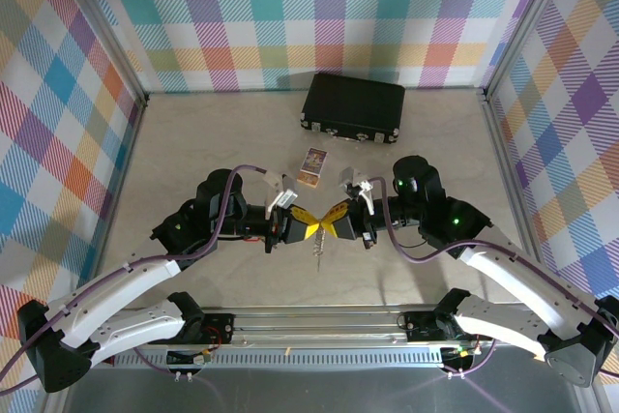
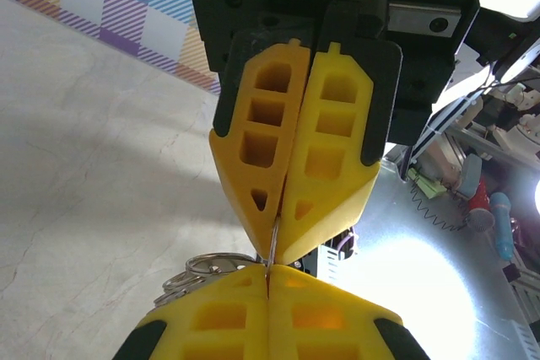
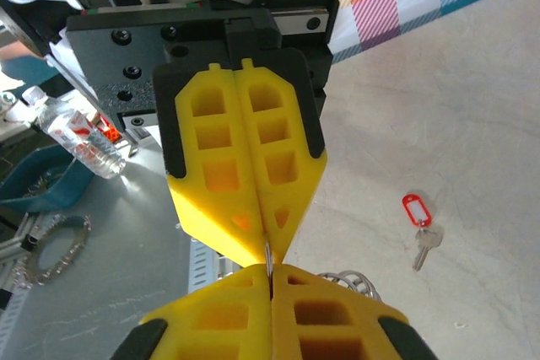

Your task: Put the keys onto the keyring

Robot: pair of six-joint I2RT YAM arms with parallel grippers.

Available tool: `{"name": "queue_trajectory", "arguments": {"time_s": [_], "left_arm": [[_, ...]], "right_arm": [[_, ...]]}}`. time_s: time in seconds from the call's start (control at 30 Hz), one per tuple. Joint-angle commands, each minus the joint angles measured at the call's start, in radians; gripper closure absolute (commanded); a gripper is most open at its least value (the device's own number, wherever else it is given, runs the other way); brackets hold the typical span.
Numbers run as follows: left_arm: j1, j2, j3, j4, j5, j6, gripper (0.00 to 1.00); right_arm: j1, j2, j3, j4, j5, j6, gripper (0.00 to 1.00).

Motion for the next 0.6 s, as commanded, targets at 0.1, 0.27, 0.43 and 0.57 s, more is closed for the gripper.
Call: {"name": "queue_trajectory", "arguments": {"time_s": [0.1, 0.27, 0.43, 0.57], "left_arm": [[-0.015, -0.007, 0.038, 0.017, -0.004, 0.021, 1.00], [-0.014, -0.040, -0.004, 0.091, -0.034, -0.024, 0.79], [-0.013, -0.063, -0.072, 0.236, -0.044, -0.111, 0.76], [-0.013, -0.068, -0.101, 0.332, -0.026, -0.167, 0.76]], "right_arm": [[0.012, 0.000, 0.016, 0.041, -0.012, -0.017, 1.00], [0.012, -0.026, -0.008, 0.096, 0.001, -0.002, 1.00], [0.010, -0.082, -0.088, 0.283, -0.034, 0.070, 1.00], [0.012, -0.126, -0.160, 0.456, -0.037, 0.137, 1.00]]}}
